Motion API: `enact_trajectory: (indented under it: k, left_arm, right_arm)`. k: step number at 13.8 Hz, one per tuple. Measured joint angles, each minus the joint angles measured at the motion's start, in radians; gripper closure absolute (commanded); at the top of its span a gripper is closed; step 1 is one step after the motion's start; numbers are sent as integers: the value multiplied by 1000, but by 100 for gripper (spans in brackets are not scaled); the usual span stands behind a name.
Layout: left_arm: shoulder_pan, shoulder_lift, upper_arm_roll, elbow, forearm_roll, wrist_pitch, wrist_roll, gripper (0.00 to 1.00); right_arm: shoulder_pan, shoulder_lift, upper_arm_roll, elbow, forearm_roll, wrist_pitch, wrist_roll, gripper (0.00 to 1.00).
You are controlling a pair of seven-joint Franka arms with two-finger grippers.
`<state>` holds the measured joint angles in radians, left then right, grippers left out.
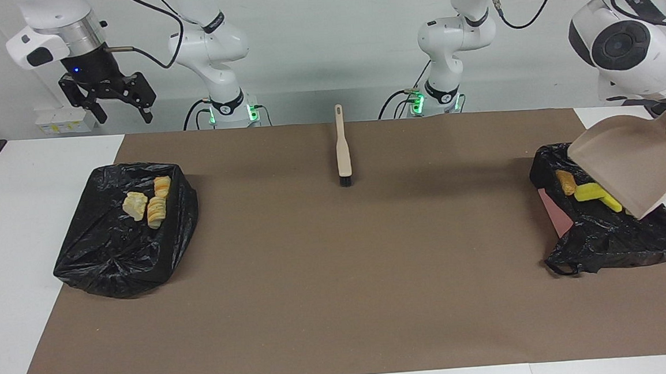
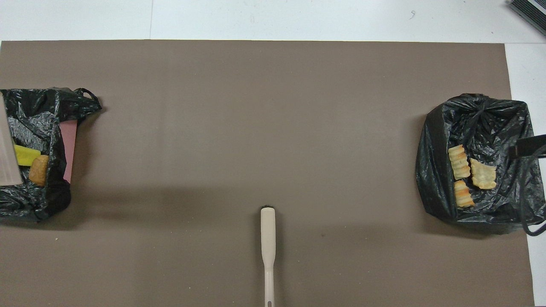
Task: Sweep and dump trash in bin
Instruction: 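Return the empty dustpan to the table center with the left gripper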
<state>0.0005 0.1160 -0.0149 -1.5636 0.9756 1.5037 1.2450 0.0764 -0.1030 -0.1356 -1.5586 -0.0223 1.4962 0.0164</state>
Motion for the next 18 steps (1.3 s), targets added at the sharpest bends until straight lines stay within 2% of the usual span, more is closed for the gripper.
enact_trajectory:
  k: [6,13,16,18]
  left_arm:
    - [-64,-10,-6,-1,-296,-85,-289,100]
    - [-88,-23,-16,-1,-634,-105,-605,100]
    - [-100,-30,-38,-5,-743,-108,-773,100]
    - [-144,-40,-43,-19,-811,-108,-898,100]
  right_arm:
    - [10,-4,5,-1,0,0,0,0]
    - [10,-4,6,-1,3,1,0,0]
    - [10,-4,6,-1,4,1,0,0]
    - [10,-4,6,-2,4,1,0,0]
